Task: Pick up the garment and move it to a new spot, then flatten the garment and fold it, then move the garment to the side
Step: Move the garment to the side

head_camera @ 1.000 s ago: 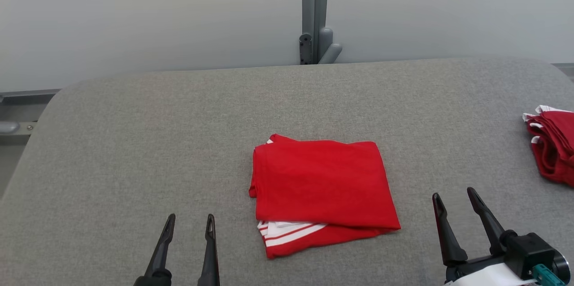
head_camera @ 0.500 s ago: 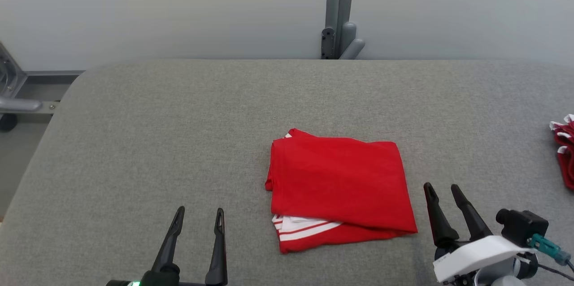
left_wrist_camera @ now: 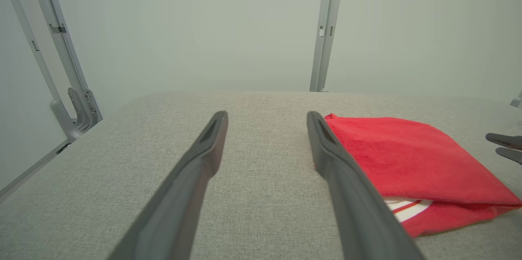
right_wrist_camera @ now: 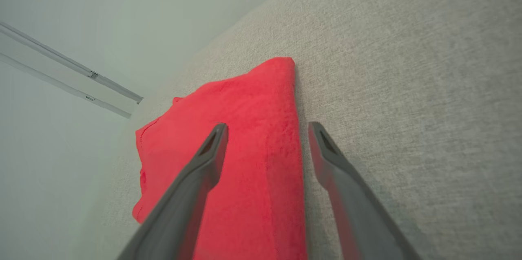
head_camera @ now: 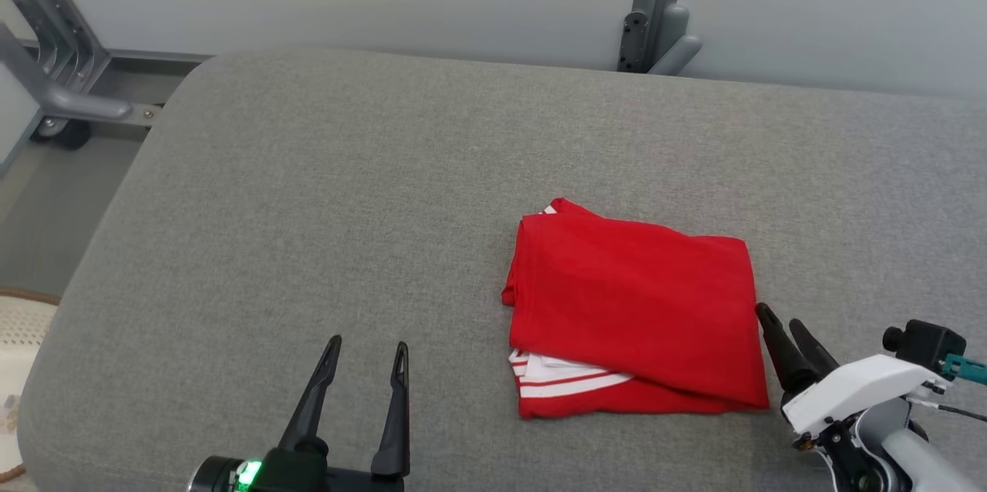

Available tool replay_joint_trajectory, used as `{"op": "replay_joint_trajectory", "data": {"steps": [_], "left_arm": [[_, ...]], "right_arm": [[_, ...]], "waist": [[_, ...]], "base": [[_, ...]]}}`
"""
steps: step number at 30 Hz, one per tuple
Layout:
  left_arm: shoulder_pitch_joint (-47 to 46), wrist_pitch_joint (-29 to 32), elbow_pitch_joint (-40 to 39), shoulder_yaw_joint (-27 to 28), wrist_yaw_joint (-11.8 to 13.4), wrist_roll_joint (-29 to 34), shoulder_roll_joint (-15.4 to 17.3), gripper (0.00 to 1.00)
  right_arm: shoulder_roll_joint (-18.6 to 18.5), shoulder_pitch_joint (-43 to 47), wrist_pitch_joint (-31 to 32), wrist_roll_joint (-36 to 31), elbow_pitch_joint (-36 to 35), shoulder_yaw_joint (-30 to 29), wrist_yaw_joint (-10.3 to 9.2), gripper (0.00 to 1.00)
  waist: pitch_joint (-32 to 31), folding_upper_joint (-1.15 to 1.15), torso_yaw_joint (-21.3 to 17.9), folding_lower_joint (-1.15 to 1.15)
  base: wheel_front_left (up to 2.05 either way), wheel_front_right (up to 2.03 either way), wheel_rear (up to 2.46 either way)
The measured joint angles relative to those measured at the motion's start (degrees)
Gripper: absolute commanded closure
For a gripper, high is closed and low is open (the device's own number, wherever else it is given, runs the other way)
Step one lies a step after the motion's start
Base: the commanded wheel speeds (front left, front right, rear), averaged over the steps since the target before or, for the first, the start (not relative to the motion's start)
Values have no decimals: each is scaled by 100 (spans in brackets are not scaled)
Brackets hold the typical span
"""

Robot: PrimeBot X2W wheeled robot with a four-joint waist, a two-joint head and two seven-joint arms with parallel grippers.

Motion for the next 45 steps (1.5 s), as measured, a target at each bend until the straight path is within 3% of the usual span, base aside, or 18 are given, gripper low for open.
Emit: {"op": "replay_joint_trajectory", "data": {"steps": [11,12,15,29,45], "left_arm": [[-158,0,81,-152,-51,-21,0,0],[-158,0,88,-152,-52,-22,0,0],[-173,0,82,-165,-85,-32,0,0],[-230,0,-156,-216,-151,-31,0,0],[-771,0,-235,-73,-405,281,-2,0]], "right_arm": [[-305,-207,670,1562,240,274,0,0],[-326,-211,694,1610,211,286,0,38],[-367,-218,780,1740,164,341,0,100],[-806,-314,504,1556,-213,669,0,100],[-1143,-1160,105,1261,-606,1500,0,100]], "waist": [[260,0,362,0],[272,0,377,0],[300,0,393,0],[318,0,52,0],[668,0,-1448,0]], "base": [[0,0,0],[0,0,0],[0,0,0],[0,0,0],[0,0,0]]}}
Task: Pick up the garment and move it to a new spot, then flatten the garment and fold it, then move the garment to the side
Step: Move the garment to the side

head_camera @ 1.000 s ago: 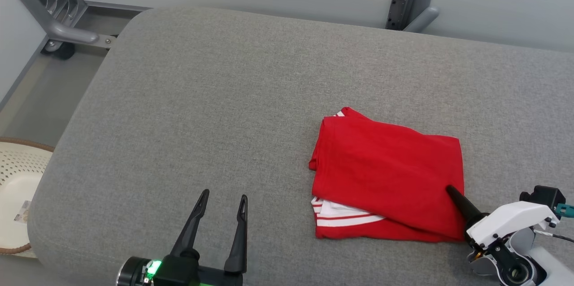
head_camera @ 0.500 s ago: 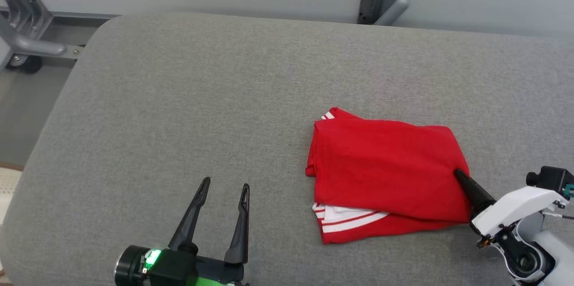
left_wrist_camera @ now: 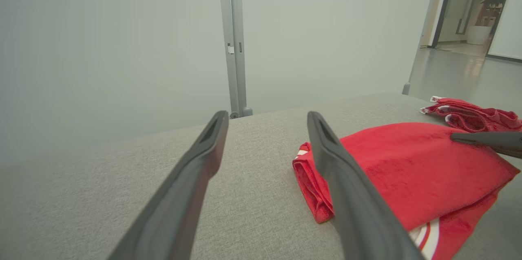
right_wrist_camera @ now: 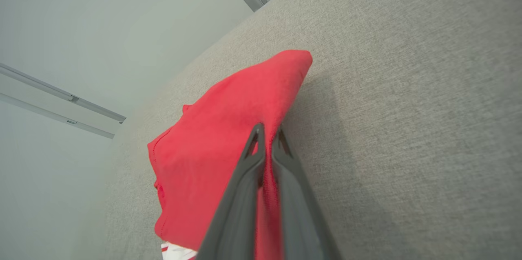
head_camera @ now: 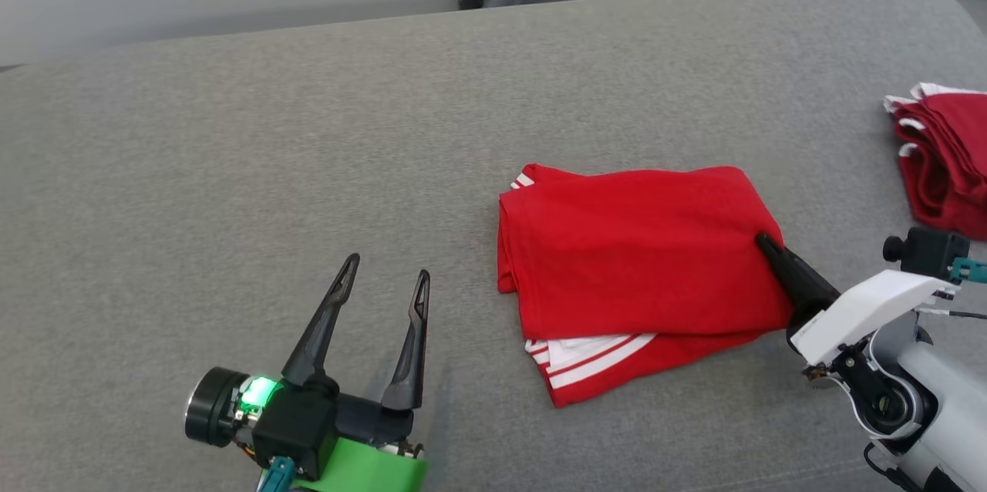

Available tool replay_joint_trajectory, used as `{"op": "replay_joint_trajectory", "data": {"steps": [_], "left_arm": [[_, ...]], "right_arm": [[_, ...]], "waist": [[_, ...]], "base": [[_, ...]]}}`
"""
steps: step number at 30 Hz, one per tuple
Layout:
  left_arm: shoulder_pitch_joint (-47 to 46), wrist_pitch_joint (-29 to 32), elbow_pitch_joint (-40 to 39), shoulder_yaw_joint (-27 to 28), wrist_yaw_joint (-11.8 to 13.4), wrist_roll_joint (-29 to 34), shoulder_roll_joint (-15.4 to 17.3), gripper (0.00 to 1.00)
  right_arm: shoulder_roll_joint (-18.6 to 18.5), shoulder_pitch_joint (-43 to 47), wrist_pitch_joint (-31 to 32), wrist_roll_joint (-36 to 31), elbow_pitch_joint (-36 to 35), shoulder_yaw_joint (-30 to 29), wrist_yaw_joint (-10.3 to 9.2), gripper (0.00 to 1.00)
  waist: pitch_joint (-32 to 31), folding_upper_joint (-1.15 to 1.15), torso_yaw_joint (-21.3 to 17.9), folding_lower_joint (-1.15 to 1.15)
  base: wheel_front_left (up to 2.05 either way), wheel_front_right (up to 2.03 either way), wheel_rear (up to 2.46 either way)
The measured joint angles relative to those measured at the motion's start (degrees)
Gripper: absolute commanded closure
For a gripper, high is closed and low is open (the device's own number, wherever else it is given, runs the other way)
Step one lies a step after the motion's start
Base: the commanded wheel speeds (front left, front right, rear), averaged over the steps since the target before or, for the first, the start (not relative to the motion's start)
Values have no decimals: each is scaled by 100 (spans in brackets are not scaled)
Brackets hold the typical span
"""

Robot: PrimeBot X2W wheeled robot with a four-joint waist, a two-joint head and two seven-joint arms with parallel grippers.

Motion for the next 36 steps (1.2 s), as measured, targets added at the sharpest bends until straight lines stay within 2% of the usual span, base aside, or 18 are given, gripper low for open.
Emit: {"op": "replay_joint_trajectory", "data": {"steps": [9,18,26,31,36], "left_arm": [[-298,0,-20,107,-198,236,42,0],[-621,0,-51,86,-294,352,256,0],[-883,0,-67,79,-319,396,459,0],[-925,-1,-81,60,-292,404,609,0],[-1039,0,-100,-35,-289,426,693,0]], "right_arm": [[-205,-728,-141,-16,-69,361,0,100],[-665,-1831,-189,-162,-57,677,0,100],[-1526,-2404,-292,-160,101,675,0,100],[-2050,-2625,-355,-210,310,460,1,100],[-2201,-2813,-365,-310,548,225,2,100]], "waist": [[407,0,-827,0],[1018,0,-1343,0],[1567,0,-1564,0],[1916,0,-1592,0],[2172,0,-1569,0]], "base": [[0,0,0],[0,0,0],[0,0,0],[0,0,0],[0,0,0]]}}
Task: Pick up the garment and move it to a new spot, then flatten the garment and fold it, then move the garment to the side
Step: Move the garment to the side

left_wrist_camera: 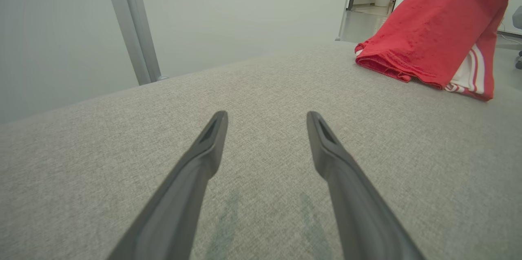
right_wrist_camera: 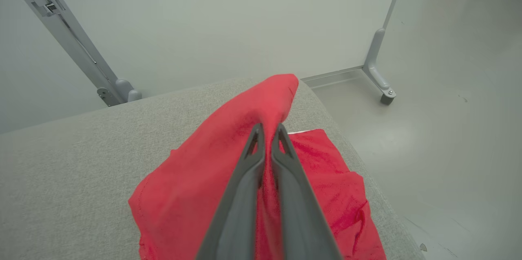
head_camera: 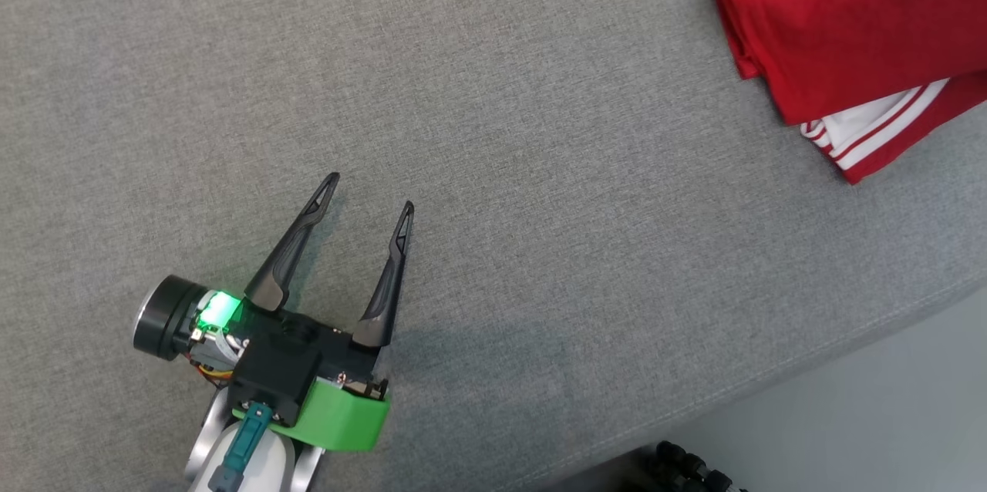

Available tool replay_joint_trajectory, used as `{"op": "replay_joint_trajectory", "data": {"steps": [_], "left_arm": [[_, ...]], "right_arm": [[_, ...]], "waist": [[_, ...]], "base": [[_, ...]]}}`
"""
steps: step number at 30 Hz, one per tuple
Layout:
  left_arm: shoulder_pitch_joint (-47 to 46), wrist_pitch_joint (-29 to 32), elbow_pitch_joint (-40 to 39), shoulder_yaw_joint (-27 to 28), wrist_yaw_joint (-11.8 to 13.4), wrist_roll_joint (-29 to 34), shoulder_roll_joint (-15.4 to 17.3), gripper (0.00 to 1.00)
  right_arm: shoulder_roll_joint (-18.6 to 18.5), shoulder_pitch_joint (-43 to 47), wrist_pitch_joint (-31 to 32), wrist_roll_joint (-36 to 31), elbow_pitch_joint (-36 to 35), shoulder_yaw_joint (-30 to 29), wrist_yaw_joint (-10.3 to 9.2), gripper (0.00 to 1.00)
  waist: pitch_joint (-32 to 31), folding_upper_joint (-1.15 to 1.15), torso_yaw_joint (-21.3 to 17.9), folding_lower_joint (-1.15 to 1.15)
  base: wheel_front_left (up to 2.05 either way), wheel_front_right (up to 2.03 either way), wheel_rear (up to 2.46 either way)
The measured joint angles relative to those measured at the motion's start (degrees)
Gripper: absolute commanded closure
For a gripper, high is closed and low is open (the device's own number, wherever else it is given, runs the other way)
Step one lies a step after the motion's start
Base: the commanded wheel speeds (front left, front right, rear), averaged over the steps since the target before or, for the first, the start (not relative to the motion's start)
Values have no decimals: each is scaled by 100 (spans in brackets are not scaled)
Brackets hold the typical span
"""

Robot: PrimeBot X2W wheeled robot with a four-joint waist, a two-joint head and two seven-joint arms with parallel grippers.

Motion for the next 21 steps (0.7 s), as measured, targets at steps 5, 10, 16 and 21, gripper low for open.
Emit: {"op": "replay_joint_trajectory", "data": {"steps": [5,10,16,21], "left_arm": [[-103,-1,-3,-67,7,9,65,0],[-168,0,54,-145,44,-15,78,0],[-173,0,112,-244,97,-76,9,0],[-111,-1,176,-250,176,-160,-157,0]], "right_arm": [[-143,-52,-16,-151,370,-164,-1,100],[-65,-48,-16,-265,1249,-74,2,0],[332,-88,-18,-950,1968,27,2,0],[750,-4,-22,-1621,1407,-437,2,0]], "waist": [[175,0,76,0],[212,0,198,0],[28,0,293,-1],[-250,0,389,0]], "base": [[0,0,0],[0,0,0],[0,0,0],[0,0,0]]}}
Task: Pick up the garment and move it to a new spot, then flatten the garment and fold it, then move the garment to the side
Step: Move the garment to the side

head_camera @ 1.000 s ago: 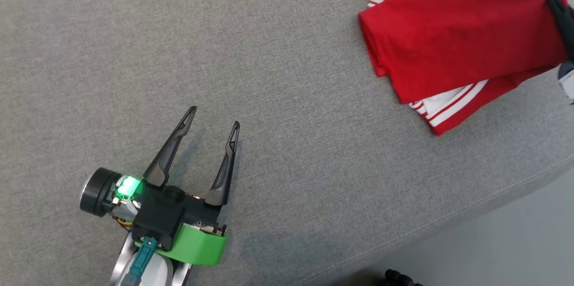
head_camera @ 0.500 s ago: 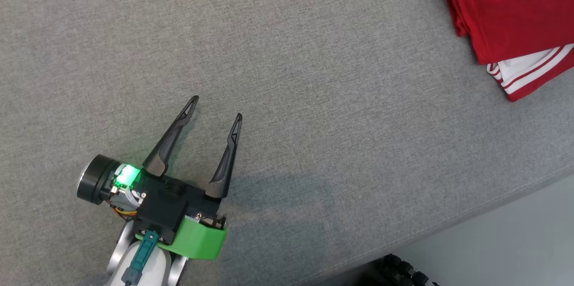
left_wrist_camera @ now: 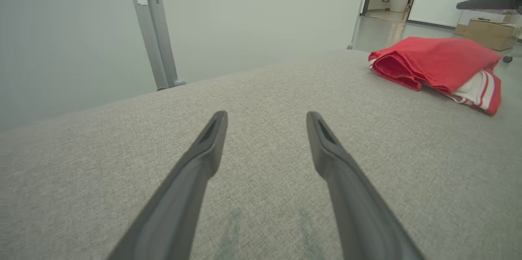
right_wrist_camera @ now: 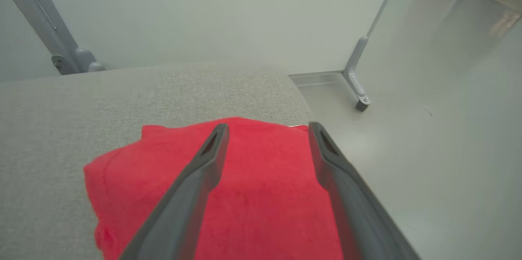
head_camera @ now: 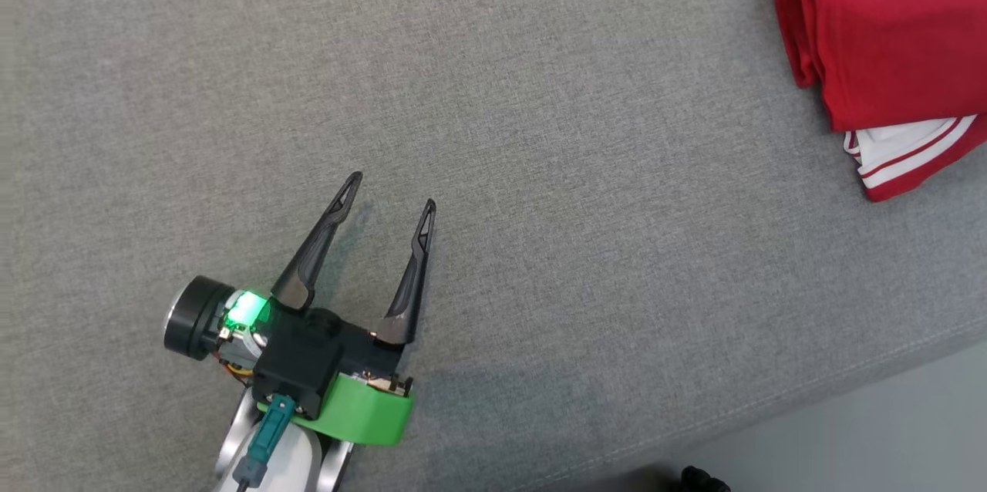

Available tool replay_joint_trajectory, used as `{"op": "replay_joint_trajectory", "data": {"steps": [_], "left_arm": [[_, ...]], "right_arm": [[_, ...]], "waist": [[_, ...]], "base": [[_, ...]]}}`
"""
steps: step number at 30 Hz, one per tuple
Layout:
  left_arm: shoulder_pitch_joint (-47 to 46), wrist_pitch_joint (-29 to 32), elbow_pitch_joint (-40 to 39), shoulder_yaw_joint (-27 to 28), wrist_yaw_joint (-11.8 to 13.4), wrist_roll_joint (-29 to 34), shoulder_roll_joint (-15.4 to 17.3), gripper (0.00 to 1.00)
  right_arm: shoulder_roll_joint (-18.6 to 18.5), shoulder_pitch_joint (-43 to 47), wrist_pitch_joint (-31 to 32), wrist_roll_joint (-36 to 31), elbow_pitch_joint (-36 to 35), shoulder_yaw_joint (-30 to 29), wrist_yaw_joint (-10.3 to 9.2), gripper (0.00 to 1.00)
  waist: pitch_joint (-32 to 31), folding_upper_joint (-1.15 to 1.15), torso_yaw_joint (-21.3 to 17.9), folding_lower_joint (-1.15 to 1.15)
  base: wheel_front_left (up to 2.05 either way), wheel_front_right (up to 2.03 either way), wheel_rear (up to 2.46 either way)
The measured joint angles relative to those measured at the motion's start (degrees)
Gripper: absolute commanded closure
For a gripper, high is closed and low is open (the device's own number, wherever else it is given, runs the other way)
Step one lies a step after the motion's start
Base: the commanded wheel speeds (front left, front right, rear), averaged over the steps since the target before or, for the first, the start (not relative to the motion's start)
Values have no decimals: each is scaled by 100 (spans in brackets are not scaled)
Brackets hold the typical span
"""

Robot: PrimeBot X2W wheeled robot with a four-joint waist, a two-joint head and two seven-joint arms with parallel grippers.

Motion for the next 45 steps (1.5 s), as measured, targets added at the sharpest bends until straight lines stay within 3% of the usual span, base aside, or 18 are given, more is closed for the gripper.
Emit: {"op": "replay_joint_trajectory", "data": {"steps": [10,11,19,26,33,45], "left_arm": [[359,0,468,175,249,-312,-392,0],[359,0,468,175,249,-312,-392,0],[716,1,720,456,505,-736,-520,0],[1148,1,639,633,666,-1085,-526,0],[1746,0,402,927,728,-931,-528,0],[2209,1,290,1161,671,-873,-527,0]], "right_arm": [[1400,1770,0,-1785,-1227,-1226,0,0],[1400,1770,0,-1785,-1227,-1226,0,0],[2916,3176,-1,-3538,-2290,-2403,0,0],[3849,4340,0,-4673,-3352,-2999,1,0],[4258,5440,-1,-5525,-4284,-3475,0,0],[4343,6127,-1,-5623,-4355,-3527,0,0]], "waist": [[-750,0,387,0],[-750,0,387,0],[-1399,0,875,-1],[-2023,0,1211,-1],[-2586,0,1386,-1],[-3117,0,1465,-1]], "base": [[0,0,0],[0,0,0],[0,0,0],[0,0,0],[0,0,0],[0,0,0]]}}
